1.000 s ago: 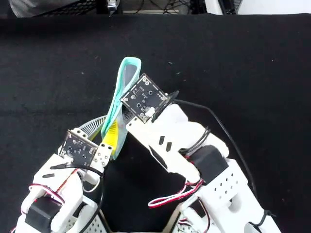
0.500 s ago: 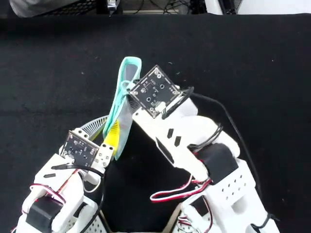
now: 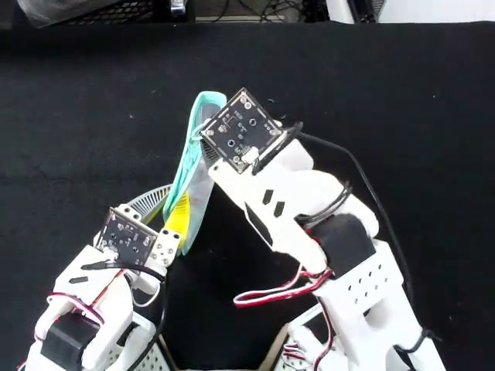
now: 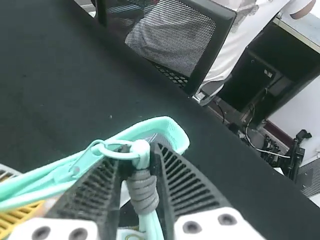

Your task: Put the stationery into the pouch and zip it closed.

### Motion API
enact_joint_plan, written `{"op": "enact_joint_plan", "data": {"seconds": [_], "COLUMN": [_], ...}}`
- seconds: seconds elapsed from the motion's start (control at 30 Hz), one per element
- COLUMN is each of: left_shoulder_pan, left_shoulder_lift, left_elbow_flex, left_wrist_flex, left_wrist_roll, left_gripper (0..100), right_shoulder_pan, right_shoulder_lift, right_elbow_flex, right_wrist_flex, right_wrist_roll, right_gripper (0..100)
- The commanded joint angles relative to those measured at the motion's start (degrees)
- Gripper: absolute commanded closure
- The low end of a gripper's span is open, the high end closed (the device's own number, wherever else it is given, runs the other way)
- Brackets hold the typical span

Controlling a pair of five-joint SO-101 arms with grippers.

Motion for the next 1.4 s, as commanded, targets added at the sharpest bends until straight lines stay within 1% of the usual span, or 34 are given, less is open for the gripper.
{"op": "enact_joint_plan", "data": {"seconds": [0.0, 0.07, 0.23, 0.3, 0.47, 0.67, 0.73, 0.83, 1.1, 1.23, 1.37], "left_shoulder_pan": [0.0, 0.0, 0.0, 0.0, 0.0, 0.0, 0.0, -0.1, -0.1, -0.1, -0.1], "left_shoulder_lift": [0.1, 0.1, 0.1, 0.1, 0.1, 0.1, 0.1, 0.1, 0.1, 0.1, 0.1], "left_elbow_flex": [0.1, 0.1, 0.1, 0.1, 0.1, 0.1, 0.1, 0.2, 0.2, 0.2, 0.2], "left_wrist_flex": [0.0, 0.0, 0.0, 0.0, 0.0, 0.0, 0.0, 0.0, 0.0, 0.0, 0.0], "left_wrist_roll": [-0.2, -0.2, -0.2, -0.2, -0.2, -0.2, -0.2, -0.2, -0.2, -0.2, -0.2], "left_gripper": [97, 97, 97, 97, 97, 97, 97, 97, 97, 97, 97], "right_shoulder_pan": [0.1, -0.9, -1.8, -1.8, -1.8, -1.8, -1.8, -1.8, -1.7, -1.2, 1.4], "right_shoulder_lift": [0.3, 0.3, 0.4, 0.4, 0.7, 0.7, 0.7, 0.4, 0.4, 0.4, 0.7], "right_elbow_flex": [-3.6, -4.0, -5.8, -5.8, -5.6, -5.5, -5.5, -5.5, -5.8, -5.5, -5.5], "right_wrist_flex": [-1.0, 1.1, 8.4, 9.8, 9.6, 5.6, 4.9, 3.8, 3.5, 1.8, -1.3], "right_wrist_roll": [0.3, 0.3, 0.7, 0.8, 3.5, 3.5, 3.7, 5.7, 6.3, 4.6, -2.8], "right_gripper": [98.3, 96.6, 80.2, 77.9, 79.5, 80.0, 83.9, 97.9, 98.6, 98.6, 98.6]}}
